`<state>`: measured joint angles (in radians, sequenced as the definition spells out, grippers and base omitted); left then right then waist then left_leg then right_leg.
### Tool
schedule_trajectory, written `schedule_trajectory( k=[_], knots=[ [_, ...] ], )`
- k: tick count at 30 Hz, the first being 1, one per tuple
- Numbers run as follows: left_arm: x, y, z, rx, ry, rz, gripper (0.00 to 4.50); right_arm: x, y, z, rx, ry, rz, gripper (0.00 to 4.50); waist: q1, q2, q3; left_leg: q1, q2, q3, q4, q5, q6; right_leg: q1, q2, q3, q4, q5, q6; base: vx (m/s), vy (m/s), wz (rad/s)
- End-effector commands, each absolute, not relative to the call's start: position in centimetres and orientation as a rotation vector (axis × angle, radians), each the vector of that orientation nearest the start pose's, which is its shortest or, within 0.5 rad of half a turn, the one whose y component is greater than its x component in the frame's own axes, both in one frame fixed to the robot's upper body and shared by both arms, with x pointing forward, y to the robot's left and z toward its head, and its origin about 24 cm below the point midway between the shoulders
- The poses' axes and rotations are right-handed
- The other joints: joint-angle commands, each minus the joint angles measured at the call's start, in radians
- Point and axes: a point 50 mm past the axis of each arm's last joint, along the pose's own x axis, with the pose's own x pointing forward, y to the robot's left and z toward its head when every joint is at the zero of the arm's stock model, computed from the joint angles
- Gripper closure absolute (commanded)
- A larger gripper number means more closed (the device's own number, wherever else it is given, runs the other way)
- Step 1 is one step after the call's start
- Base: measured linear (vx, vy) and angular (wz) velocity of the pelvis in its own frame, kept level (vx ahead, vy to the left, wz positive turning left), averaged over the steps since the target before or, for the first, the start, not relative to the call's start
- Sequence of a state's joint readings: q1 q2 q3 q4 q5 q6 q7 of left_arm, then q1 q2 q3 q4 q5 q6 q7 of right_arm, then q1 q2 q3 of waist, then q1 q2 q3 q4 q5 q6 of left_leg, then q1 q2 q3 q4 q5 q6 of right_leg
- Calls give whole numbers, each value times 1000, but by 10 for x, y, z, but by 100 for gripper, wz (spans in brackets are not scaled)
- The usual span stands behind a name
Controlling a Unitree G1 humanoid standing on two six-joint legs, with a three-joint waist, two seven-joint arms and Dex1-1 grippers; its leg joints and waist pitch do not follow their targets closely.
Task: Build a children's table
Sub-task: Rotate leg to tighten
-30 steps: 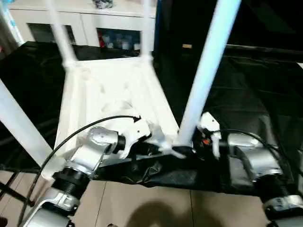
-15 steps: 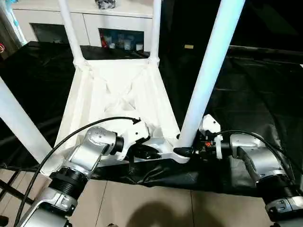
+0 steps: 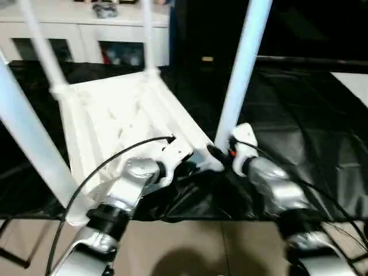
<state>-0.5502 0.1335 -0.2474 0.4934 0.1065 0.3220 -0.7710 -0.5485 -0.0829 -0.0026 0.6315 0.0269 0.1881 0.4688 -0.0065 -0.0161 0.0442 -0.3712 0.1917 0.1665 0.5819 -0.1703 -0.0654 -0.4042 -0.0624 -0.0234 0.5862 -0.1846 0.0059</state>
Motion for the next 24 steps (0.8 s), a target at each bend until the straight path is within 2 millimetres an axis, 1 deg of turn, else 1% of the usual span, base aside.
schedule_trajectory(
  k=[1,2,3,4,5,6,7,8,9,10,12,13,14,15,16,17,18,19,20,21,22,23,24],
  knots=[
    [318,39,62,258,297,-1081,450,323,-69,20,39,381,732,248,-1,1,-47,14,25,-19,-83,-456,-14,20,-59,17,-100,-507,-120,0,0,0],
    [317,39,62,259,293,-1096,450,323,-68,22,50,370,756,248,-1,1,-47,14,26,-17,-84,-453,-12,20,-59,18,-99,-486,-129,0,0,0],
    [316,39,62,259,292,-1104,450,322,-68,23,60,365,766,216,-1,1,-47,13,26,-16,-84,-449,-10,21,-58,19,-97,-466,-136,0,0,0],
    [315,41,62,261,289,-1118,450,322,-69,24,80,366,782,197,0,-2,-47,12,27,-14,-85,-438,-5,24,-59,20,-93,-438,-149,0,0,0],
    [314,42,62,263,288,-1123,450,322,-70,24,92,368,787,197,1,-2,-48,12,27,-11,-84,-431,-1,23,-58,23,-93,-417,-157,0,0,0],
    [313,45,61,268,288,-1135,450,322,-74,24,93,366,800,181,2,-2,-47,14,27,-10,-84,-430,2,23,-59,24,-93,-412,-161,0,0,0],
    [312,49,60,273,288,-1153,450,321,-80,25,87,364,822,174,3,-2,-48,12,27,-8,-83,-417,8,26,-60,25,-91,-399,-166,0,0,0],
    [312,49,60,273,288,-1153,450,321,-80,25,87,364,822,174,5,-6,-49,10,28,-6,-82,-397,16,29,-61,26,-89,-381,-171,0,0,0],
    [311,52,60,273,293,-1162,450,320,-84,25,80,366,838,154,6,-6,-49,11,28,-5,-82,-387,19,28,-61,27,-89,-374,-173,0,0,0],
    [311,52,60,273,293,-1162,450,320,-84,25,80,366,838,145,9,-6,-50,10,28,-2,-80,-365,24,29,-61,29,-88,-358,-177,0,0,0],
    [309,58,60,279,296,-1190,450,319,-95,26,56,370,878,132,11,-7,-51,11,28,-1,-80,-350,28,30,-61,28,-88,-368,-178,0,0,0],
    [308,63,60,287,297,-1212,450,317,-104,27,41,377,916,122,17,-7,-52,13,29,0,-78,-346,32,30,-61,28,-88,-376,-178,0,0,0],
    [308,63,60,287,297,-1212,450,317,-104,27,41,377,916,110,19,-6,-51,14,30,2,-77,-342,36,28,-60,29,-89,-372,-181,0,0,0],
    [307,66,60,293,298,-1227,450,316,-109,28,33,382,942,110,21,-6,-53,13,30,2,-77,-330,37,29,-60,29,-88,-362,-183,0,0,0],
    [306,68,60,298,302,-1244,450,314,-114,28,20,391,974,99,23,-4,-54,15,30,4,-76,-322,38,29,-59,29,-87,-349,-186,0,0,0],
    [306,70,60,300,303,-1257,450,313,-117,28,7,399,1000,86,28,-6,-55,15,31,7,-74,-297,45,31,-58,30,-84,-308,-196,0,0,0],
    [304,72,61,302,304,-1277,450,310,-121,28,-13,411,1039,76,30,-5,-55,12,32,5,-75,-284,47,34,-58,29,-81,-293,-201,0,0,0],
    [301,79,62,315,315,-1335,450,303,-132,29,-62,456,1142,66,33,-5,-57,10,33,5,-75,-260,50,39,-58,28,-75,-261,-208,0,0,0],
    [301,79,62,315,315,-1335,450,303,-132,29,-62,456,1142,57,39,-3,-58,11,34,4,-74,-249,57,41,-58,26,-73,-238,-215,0,0,0],
    [300,81,62,320,320,-1351,450,301,-135,30,-76,469,1170,50,39,-2,-59,11,34,6,-72,-239,61,39,-57,28,-70,-218,-219,0,0,0],
    [300,81,62,320,320,-1352,450,301,-135,30,-77,469,1172,43,42,-1,-60,11,35,6,-72,-221,64,41,-57,27,-65,-178,-236,0,0,0],
    [300,84,63,329,326,-1362,450,300,-138,30,-89,482,1189,36,43,-4,-62,10,35,7,-70,-195,67,45,-56,27,-58,-128,-248,0,0,0],
    [300,86,63,334,332,-1366,450,299,-140,31,-104,489,1202,26,43,-5,-62,9,34,7,-70,-186,70,46,-55,26,-56,-111,-254,0,0,0]
  ],
)
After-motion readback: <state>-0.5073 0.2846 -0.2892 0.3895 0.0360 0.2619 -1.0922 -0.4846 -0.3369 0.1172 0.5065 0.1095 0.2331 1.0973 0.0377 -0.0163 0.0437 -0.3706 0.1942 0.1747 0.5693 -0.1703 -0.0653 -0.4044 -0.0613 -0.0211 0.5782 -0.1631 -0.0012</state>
